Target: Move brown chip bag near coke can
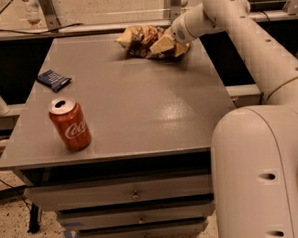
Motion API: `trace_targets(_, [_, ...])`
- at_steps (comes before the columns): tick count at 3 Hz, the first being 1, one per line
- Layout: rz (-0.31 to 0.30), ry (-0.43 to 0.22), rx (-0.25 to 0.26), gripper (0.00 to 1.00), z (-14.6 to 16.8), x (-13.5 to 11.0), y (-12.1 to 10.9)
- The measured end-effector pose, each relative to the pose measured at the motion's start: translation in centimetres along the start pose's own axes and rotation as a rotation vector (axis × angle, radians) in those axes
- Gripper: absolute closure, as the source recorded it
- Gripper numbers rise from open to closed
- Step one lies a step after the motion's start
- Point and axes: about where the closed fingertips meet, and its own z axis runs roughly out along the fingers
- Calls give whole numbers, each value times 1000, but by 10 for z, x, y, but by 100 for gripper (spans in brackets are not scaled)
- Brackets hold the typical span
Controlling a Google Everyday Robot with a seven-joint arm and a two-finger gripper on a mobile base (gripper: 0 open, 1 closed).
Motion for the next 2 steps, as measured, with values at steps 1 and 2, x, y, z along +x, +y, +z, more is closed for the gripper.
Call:
trace_targets(1, [14, -11, 2, 64, -4, -2, 0])
trace_targets(2, [40, -12, 5, 87, -13, 3, 3])
